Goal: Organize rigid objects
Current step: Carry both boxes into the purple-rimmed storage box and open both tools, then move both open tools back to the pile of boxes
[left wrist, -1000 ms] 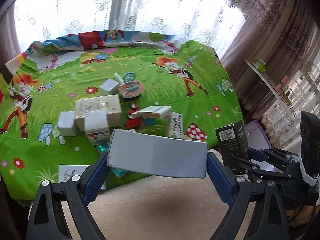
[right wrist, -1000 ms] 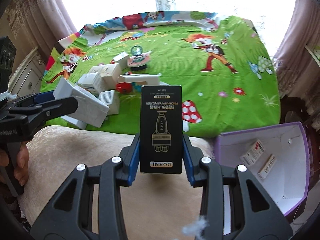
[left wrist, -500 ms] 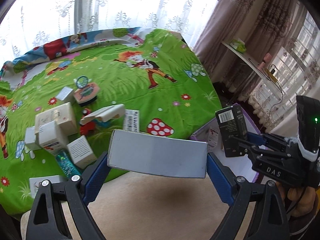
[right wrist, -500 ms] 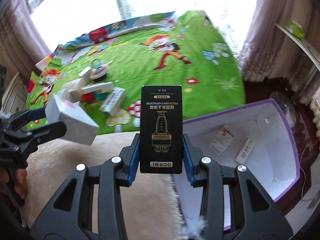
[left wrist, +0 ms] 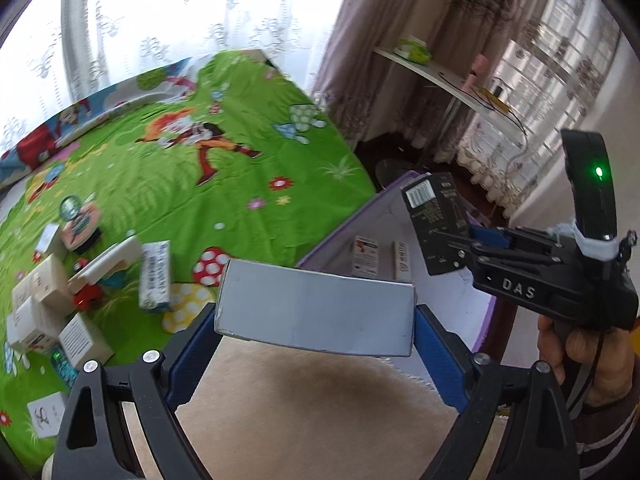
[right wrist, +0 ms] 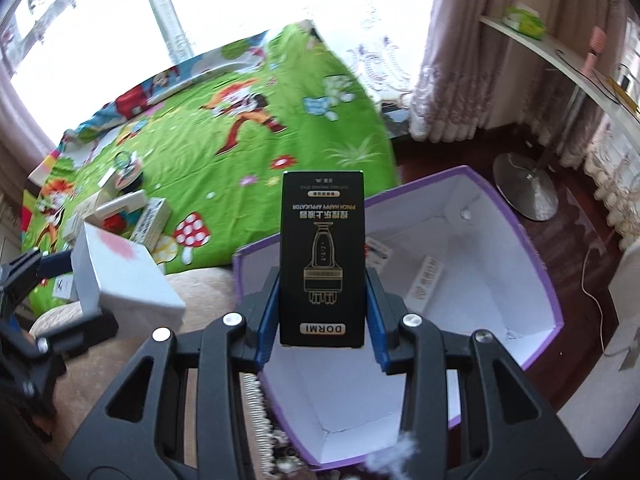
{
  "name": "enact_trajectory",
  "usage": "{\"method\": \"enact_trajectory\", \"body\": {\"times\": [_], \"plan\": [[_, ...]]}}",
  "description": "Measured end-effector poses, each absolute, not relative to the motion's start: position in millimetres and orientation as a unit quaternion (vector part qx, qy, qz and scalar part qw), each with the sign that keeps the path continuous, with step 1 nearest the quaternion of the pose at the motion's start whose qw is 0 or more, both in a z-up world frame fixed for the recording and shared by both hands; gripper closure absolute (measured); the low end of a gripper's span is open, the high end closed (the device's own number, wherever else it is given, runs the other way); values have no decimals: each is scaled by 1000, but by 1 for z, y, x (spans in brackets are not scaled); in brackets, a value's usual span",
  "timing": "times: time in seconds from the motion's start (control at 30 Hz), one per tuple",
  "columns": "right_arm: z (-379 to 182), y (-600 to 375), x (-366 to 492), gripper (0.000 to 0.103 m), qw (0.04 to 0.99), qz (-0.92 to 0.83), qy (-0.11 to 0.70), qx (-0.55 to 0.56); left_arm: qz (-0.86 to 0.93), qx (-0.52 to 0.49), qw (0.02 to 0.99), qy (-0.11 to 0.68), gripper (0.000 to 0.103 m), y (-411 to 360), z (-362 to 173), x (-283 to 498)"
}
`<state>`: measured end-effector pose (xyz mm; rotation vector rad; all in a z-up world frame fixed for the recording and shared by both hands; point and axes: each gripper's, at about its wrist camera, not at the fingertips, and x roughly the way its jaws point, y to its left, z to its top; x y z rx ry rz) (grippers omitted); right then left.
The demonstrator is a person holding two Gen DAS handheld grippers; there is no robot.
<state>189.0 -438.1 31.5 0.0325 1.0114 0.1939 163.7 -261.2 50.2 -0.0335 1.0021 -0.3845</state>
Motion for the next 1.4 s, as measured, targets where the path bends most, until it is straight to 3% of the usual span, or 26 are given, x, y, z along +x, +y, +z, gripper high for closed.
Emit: {"method": "enact_trajectory", "body": {"times": [0.33, 0.4, 0.47, 0.5, 0.9, 1.4], "plan": [[32, -477, 192, 59, 873, 52, 483, 51, -265, 5, 844, 466, 5, -315, 51, 163], [31, -484, 193, 52, 870, 47, 487, 65, -271, 4, 842, 466, 1, -321, 51, 164], [30, -488, 193, 35, 869, 44, 487, 73, -271, 10, 839, 471, 0, -324, 49, 164], [30, -489, 192, 34, 870, 43, 485, 75, -270, 13, 839, 473, 0, -325, 48, 163], [29, -483, 191, 34, 868, 54, 488, 74, -240, 2, 845, 478, 0, -309, 49, 160], [32, -425, 189, 34, 861, 109, 495, 39, -187, -83, 860, 467, 1, -239, 53, 156]]}}
